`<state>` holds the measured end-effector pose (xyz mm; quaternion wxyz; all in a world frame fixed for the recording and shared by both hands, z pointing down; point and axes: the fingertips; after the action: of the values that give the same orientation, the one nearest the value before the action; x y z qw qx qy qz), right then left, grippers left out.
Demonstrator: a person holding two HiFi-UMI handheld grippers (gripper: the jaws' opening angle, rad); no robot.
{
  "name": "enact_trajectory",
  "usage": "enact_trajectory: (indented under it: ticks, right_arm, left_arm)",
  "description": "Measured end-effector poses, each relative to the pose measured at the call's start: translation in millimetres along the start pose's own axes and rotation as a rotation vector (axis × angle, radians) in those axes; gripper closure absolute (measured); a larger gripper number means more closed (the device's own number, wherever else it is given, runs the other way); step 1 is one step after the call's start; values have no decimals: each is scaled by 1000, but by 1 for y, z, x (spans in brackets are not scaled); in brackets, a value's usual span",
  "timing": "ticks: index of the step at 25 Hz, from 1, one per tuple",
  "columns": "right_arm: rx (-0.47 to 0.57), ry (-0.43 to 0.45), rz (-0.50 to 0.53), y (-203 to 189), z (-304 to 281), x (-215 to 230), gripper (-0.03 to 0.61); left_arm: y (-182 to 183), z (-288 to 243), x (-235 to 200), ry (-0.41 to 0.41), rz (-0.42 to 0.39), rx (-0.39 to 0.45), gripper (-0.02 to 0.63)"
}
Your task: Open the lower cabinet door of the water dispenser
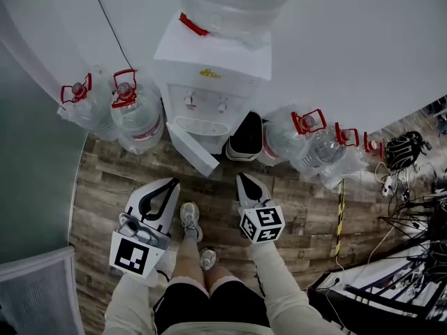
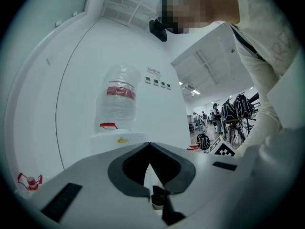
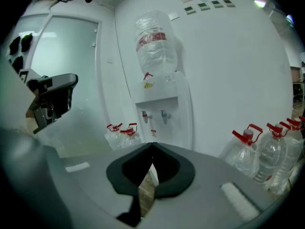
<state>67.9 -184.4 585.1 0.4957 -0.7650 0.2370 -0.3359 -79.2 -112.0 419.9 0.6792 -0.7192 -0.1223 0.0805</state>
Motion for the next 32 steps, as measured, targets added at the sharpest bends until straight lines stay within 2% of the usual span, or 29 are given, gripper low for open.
enact_trajectory:
  ticks: [10,18,23,32]
  right_arm:
    - [12,34,123,67,54,-54,571]
    - [80,29,103,119,99,-87,571]
    - [109,25,112,145,126,-105,571]
    - [151,41,179,191,157,-143,569]
  left_arm:
    - [44,24,18,13,8,11,615]
    - [84,43,28,7,16,34,615]
    - [108,55,33,-10,-36,54,615]
    - [147,70,40,-24,-40,69,615]
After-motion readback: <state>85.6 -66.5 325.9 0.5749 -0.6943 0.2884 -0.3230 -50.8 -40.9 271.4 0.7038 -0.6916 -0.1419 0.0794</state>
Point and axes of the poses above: the fingertips, and each gripper's own axes: z backward along the fingers, x to its right, y out of its top, and after that the axes turned 12 degrees about y, right-handed
